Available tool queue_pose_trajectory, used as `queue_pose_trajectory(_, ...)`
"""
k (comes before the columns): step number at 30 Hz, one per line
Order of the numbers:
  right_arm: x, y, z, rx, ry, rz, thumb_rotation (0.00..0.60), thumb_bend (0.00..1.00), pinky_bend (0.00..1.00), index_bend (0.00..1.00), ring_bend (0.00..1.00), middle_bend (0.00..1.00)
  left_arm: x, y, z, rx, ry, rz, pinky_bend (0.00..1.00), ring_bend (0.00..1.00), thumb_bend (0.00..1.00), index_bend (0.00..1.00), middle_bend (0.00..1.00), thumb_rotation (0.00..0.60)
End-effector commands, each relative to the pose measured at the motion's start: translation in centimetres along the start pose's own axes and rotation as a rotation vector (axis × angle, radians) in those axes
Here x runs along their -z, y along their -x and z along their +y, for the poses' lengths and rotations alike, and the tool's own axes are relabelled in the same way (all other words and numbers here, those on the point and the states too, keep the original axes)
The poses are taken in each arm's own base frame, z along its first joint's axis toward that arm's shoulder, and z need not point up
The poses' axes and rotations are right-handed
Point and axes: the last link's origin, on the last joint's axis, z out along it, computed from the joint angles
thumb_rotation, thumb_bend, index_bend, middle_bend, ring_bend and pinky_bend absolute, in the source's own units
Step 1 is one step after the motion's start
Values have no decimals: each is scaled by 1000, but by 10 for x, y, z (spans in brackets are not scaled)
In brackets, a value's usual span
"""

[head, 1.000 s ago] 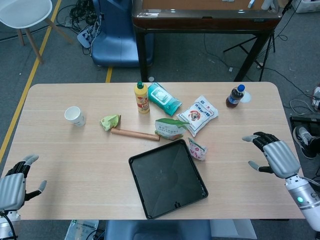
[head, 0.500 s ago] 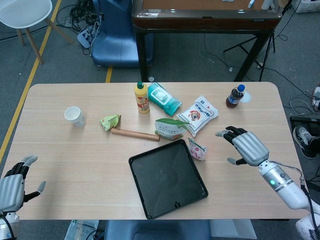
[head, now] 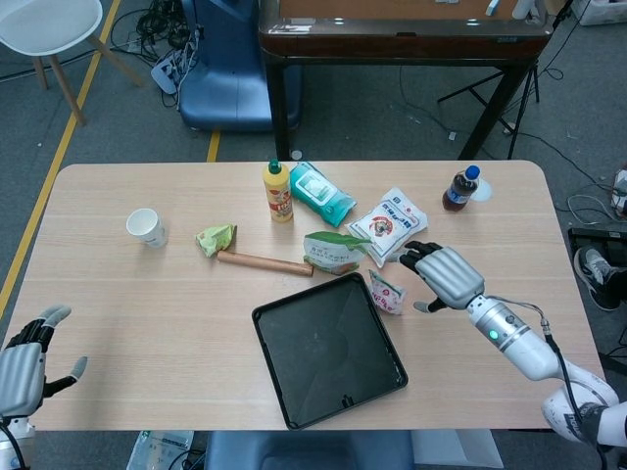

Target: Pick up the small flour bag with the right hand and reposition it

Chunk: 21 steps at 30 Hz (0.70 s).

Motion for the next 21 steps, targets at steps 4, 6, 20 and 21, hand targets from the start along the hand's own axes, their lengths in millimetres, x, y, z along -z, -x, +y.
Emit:
queue_pose_trajectory(4, -9, 8, -5, 27, 44, 3, 600, 0, 241, 182, 150, 262, 1, 1, 0, 7, -2, -4, 274, 201, 237, 180, 177, 600)
queue_pose_trajectory(6, -11, 13, -10, 8, 65, -5, 600, 0, 241, 169, 150, 262, 1, 2, -1, 10, -2, -7, 274, 201, 237, 179, 177, 600)
queue_pose_trajectory(20, -22, 26, -22, 24, 69, -51, 600, 0, 245, 169, 150, 262, 6, 2, -9, 18, -19, -4, 274, 201, 238, 180, 177, 600)
queue_pose_trajectory(21, -22, 27, -21, 27, 72, -56, 600, 0, 245, 169, 150, 262, 6, 2, -10, 18, -23, -5, 274, 201, 238, 180, 177, 600)
